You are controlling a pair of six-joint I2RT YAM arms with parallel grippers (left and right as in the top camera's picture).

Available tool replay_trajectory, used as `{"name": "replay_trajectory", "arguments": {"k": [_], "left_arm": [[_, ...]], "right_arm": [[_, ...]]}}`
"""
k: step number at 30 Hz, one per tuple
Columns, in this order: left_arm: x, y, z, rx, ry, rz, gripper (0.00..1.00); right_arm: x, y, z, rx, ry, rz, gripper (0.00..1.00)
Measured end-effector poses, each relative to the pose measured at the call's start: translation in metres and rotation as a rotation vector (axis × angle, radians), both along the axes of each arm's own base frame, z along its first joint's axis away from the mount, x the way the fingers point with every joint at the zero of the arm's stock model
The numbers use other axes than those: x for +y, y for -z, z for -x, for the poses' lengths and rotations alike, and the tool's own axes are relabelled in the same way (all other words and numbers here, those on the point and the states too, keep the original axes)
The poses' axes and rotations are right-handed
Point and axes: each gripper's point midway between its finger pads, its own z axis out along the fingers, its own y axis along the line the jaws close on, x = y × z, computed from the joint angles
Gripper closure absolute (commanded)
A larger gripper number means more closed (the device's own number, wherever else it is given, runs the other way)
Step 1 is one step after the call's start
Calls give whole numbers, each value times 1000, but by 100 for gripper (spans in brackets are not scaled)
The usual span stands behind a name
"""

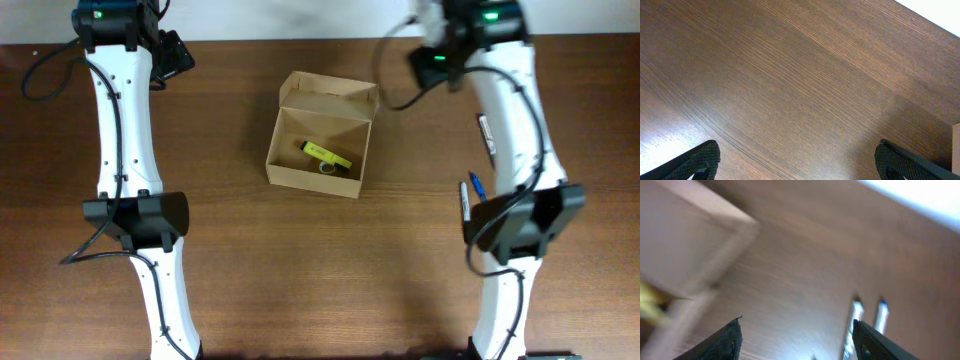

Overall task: Pack container
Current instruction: 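Lower the highlighter into the box and open the right gripper, then grasp the black-capped whiteboard marker with the right gripper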

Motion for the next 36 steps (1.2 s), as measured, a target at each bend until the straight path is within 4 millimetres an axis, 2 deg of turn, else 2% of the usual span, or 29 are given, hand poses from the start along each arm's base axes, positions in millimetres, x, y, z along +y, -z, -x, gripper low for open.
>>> {"name": "replay_trajectory", "arguments": {"k": [2, 5, 9, 14, 28, 33, 36], "left_arm": [[0, 0, 0, 0, 0, 0, 0], [0, 0, 0, 0, 0, 0, 0], [0, 0, 0, 0, 0, 0, 0], [0, 0, 0, 0, 0, 0, 0], [0, 0, 0, 0, 0, 0, 0], [0, 0, 0, 0, 0, 0, 0], [0, 0, 0, 0, 0, 0, 0]], "right_arm": [[-35, 23, 4, 59, 81, 0, 29], [-75, 63, 19, 155, 175, -12, 29], [-102, 107, 40, 261, 242, -27, 29], [-114, 136, 52, 305, 272, -37, 29], [-133, 162, 47, 273, 256, -31, 30], [-136, 188, 53, 327, 258, -33, 30], [-135, 196, 55, 344, 256, -40, 37]]}}
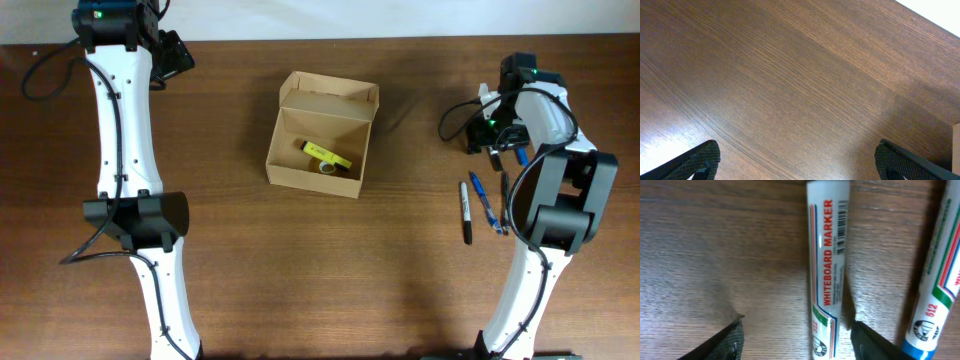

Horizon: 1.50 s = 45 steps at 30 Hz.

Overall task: Pack container
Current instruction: 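Grasp the black-capped whiteboard marker with the right gripper, then place the whiteboard marker into the box and release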

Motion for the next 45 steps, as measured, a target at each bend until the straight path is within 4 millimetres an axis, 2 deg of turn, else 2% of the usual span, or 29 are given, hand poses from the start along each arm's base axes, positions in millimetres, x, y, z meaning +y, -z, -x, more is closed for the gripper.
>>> {"name": "replay_trajectory", "arguments": {"k": [7, 10, 14, 21, 27, 29, 33, 34, 37, 40, 41, 42, 45], "left_arm": [[0, 0, 0, 0, 0, 0, 0], [0, 0, 0, 0, 0, 0, 0], [0, 0, 0, 0, 0, 0, 0], [0, 0, 0, 0, 0, 0, 0], [0, 0, 0, 0, 0, 0, 0], [0, 0, 0, 0, 0, 0, 0], [0, 0, 0, 0, 0, 0, 0], [0, 0, 0, 0, 0, 0, 0], [0, 0, 0, 0, 0, 0, 0], [0, 0, 0, 0, 0, 0, 0], [0, 0, 0, 0, 0, 0, 0], [0, 0, 0, 0, 0, 0, 0], [0, 0, 0, 0, 0, 0, 0]], "right_arm": [[2, 0, -1, -3, -4, -11, 51], [2, 1, -1, -2, -9, -13, 63], [3, 1, 0, 3, -10, -15, 92], [5, 1, 3, 13, 2, -26, 96], [26, -6, 15, 67, 10, -147, 96], [36, -20, 16, 78, 10, -199, 96], [53, -72, -1, 16, -19, -241, 96], [60, -86, -6, -13, -36, -242, 96], [101, -148, -22, -140, -150, -233, 96], [164, -206, -21, -263, -340, -228, 96], [194, -226, -16, -310, -439, -229, 96], [209, -235, -12, -330, -485, -229, 96], [275, -256, 12, -375, -717, -210, 96]]}}
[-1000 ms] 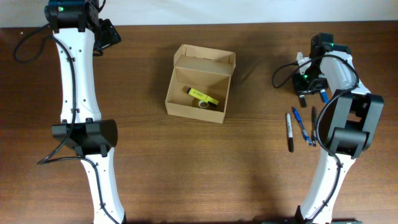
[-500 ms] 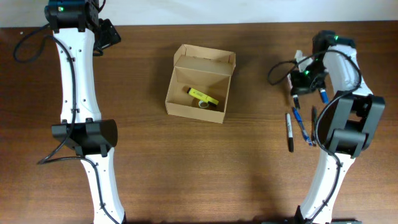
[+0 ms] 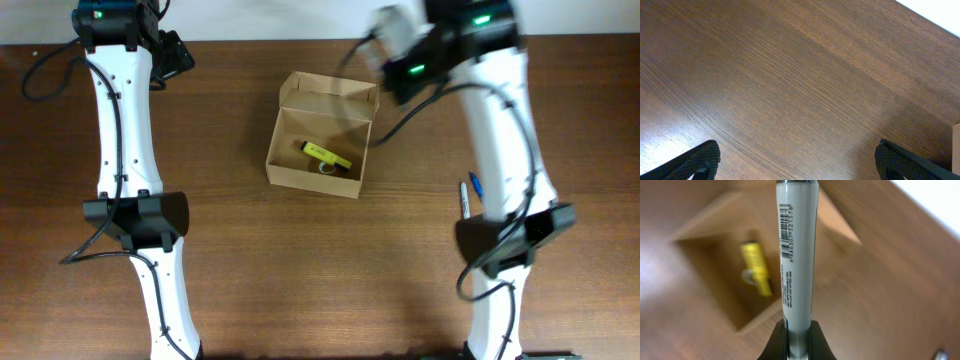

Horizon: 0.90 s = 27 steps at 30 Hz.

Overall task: Pack container
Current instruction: 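Place the whiteboard marker into the box and release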

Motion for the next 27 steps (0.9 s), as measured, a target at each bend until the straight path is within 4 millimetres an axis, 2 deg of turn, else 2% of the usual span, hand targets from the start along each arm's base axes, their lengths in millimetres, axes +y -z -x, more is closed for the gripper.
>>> {"name": "replay_trajectory", "arguments": {"k": [2, 4, 8, 12, 16, 19, 21, 22, 23, 24, 26, 27], "left_arm": [[0, 0, 0, 0, 0, 0, 0], [0, 0, 0, 0, 0, 0, 0], [0, 0, 0, 0, 0, 0, 0], [0, 0, 0, 0, 0, 0, 0], [0, 0, 0, 0, 0, 0, 0], [0, 0, 0, 0, 0, 0, 0], [0, 0, 0, 0, 0, 0, 0], [0, 0, 0, 0, 0, 0, 0], [0, 0, 0, 0, 0, 0, 0], [0, 0, 0, 0, 0, 0, 0], [0, 0, 0, 0, 0, 0, 0], [0, 0, 0, 0, 0, 0, 0]], "right_arm": [[33, 2, 15, -23, -127, 43, 96], [65, 15, 31, -25, -270, 97, 96], [90, 49, 28, -25, -385, 154, 96], [96, 107, 14, 30, -417, 199, 96], [91, 163, 8, 99, -426, 235, 96], [82, 191, 8, 137, -421, 248, 96], [78, 200, 7, 147, -414, 250, 96], [75, 204, 7, 153, -410, 252, 93], [72, 208, 8, 163, -406, 256, 79], [68, 213, 10, 176, -399, 258, 56], [65, 217, 12, 191, -398, 265, 44], [63, 218, 14, 199, -395, 267, 43]]}}
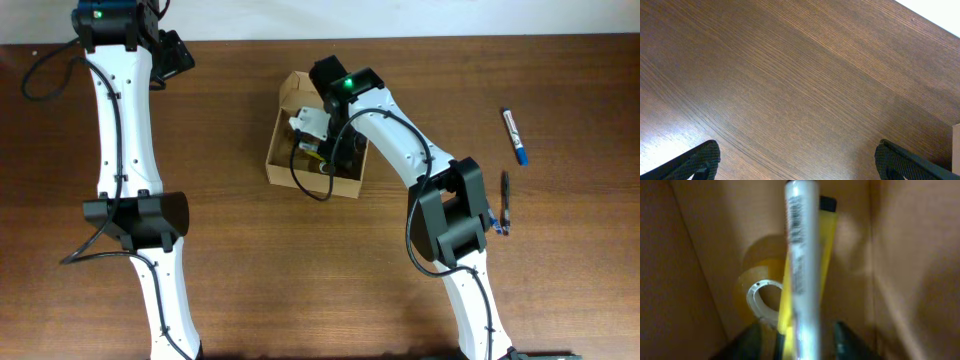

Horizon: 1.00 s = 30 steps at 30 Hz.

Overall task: Pack container
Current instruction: 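Place the whiteboard marker into the box and release, then move the right gripper to the blue-capped whiteboard marker and grasp it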

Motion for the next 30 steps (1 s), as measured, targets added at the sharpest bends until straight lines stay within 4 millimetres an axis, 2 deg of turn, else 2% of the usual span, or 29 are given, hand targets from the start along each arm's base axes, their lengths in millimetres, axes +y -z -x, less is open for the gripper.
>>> {"name": "replay_trajectory", "arguments": {"k": [2, 3, 7, 9, 11, 12, 15, 18, 19, 21, 22, 23, 24, 26, 30], "left_arm": [[0, 0, 0, 0, 0, 0, 0], [0, 0, 0, 0, 0, 0, 0], [0, 0, 0, 0, 0, 0, 0], [0, 0, 0, 0, 0, 0, 0], [0, 0, 0, 0, 0, 0, 0], [0, 0, 0, 0, 0, 0, 0], [0, 0, 0, 0, 0, 0, 0], [0, 0, 0, 0, 0, 0, 0], [0, 0, 0, 0, 0, 0, 0], [0, 0, 0, 0, 0, 0, 0], [0, 0, 0, 0, 0, 0, 0], [0, 0, 0, 0, 0, 0, 0], [0, 0, 0, 0, 0, 0, 0], [0, 0, 0, 0, 0, 0, 0], [0, 0, 0, 0, 0, 0, 0]], "right_arm": [[1, 0, 0, 1, 11, -1, 43], [1, 0, 0, 1, 13, -1, 38], [2, -4, 1, 8, 56, -3, 35], [2, -12, -1, 5, 86, -10, 35], [5, -30, -6, -20, 116, -27, 35], [7, -46, -10, -47, 134, -45, 35], [10, -120, -30, -210, 209, -125, 34], [-5, -218, -42, -425, 302, -221, 28], [-17, -249, -42, -490, 340, -247, 27], [-54, -288, -45, -574, 434, -269, 26], [-72, -296, -48, -594, 483, -269, 23], [-111, -300, -57, -612, 584, -253, 23], [-140, -297, -64, -612, 655, -233, 23], [-206, -269, -78, -566, 810, -174, 23], [-284, -215, -83, -464, 999, -103, 24]]}}
